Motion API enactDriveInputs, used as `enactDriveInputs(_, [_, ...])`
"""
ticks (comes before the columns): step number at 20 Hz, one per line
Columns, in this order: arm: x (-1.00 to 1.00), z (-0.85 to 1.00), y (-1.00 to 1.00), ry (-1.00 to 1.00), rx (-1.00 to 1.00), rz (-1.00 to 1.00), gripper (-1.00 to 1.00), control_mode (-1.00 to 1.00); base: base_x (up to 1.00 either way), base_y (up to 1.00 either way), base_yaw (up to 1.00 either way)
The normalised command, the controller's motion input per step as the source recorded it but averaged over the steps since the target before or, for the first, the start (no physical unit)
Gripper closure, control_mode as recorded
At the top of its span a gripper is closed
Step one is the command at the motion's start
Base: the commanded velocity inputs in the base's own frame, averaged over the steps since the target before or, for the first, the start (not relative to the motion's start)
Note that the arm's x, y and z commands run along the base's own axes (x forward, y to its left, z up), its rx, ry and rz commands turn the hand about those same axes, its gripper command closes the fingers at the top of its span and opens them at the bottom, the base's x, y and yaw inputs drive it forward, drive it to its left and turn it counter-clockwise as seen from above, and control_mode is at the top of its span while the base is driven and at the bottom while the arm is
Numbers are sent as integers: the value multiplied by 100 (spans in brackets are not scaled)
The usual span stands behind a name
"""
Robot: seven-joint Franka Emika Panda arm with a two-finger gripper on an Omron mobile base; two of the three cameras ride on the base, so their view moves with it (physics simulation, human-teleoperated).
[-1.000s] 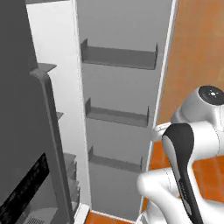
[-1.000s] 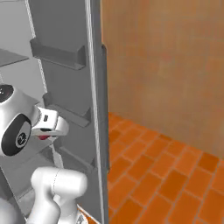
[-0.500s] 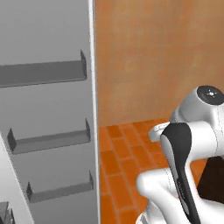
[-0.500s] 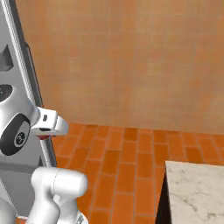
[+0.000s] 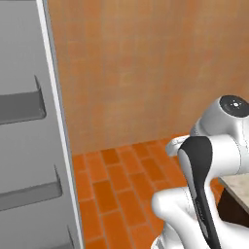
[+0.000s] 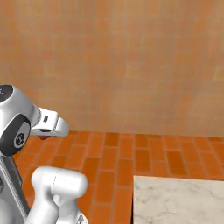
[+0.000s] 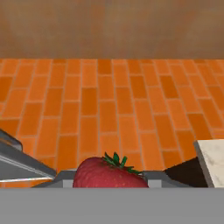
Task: Take the strawberry from the fridge and place it on top of the pancake, located on the dining counter.
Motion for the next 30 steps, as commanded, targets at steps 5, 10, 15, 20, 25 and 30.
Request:
enactDriveInputs(5, [0,0,0,0,0,0,100,100,88,-3,3])
enactDriveInputs(10, [0,0,0,0,0,0,100,100,98,0,0])
enactDriveInputs(15, [0,0,0,0,0,0,100,100,100,0,0])
enactDriveInputs(20, [0,0,0,0,0,0,100,100,100,-11,-13])
enactDriveInputs(25, [0,0,0,0,0,0,100,100,100,-35,-32])
enactDriveInputs(30, [0,0,0,0,0,0,100,100,100,-36,-39])
